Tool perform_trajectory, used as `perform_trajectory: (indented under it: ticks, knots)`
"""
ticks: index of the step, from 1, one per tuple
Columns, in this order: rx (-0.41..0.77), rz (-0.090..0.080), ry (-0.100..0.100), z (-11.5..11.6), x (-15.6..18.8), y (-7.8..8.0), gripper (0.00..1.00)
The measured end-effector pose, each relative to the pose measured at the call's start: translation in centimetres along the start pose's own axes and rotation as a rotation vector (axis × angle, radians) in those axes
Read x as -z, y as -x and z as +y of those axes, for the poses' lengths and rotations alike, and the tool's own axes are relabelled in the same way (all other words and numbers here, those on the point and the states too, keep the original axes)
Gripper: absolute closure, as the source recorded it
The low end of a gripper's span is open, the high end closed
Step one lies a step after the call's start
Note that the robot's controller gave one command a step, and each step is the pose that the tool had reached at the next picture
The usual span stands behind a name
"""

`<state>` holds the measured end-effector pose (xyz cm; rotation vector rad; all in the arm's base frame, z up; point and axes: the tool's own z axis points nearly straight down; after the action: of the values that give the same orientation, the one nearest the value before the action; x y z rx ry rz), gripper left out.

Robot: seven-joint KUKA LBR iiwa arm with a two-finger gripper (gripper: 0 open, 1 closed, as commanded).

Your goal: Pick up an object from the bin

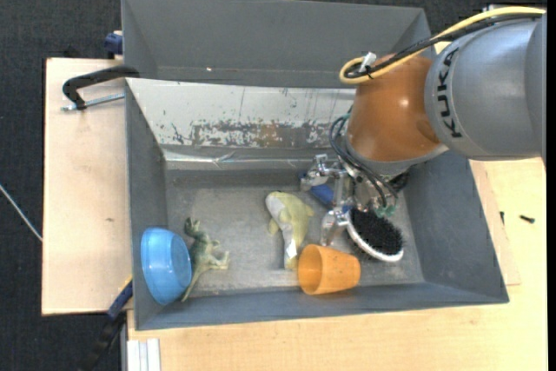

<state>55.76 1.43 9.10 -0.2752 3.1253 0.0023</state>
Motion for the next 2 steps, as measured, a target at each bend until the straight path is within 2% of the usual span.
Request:
perform_trajectory:
  ticks: [1, 2]
  knots:
    - [-0.105, -0.003, 0.001, 4.30, -1.37, -0.46, 0.00]
    - [-0.106, -0.003, 0.000, 4.13, -1.33, -0.51, 1.00]
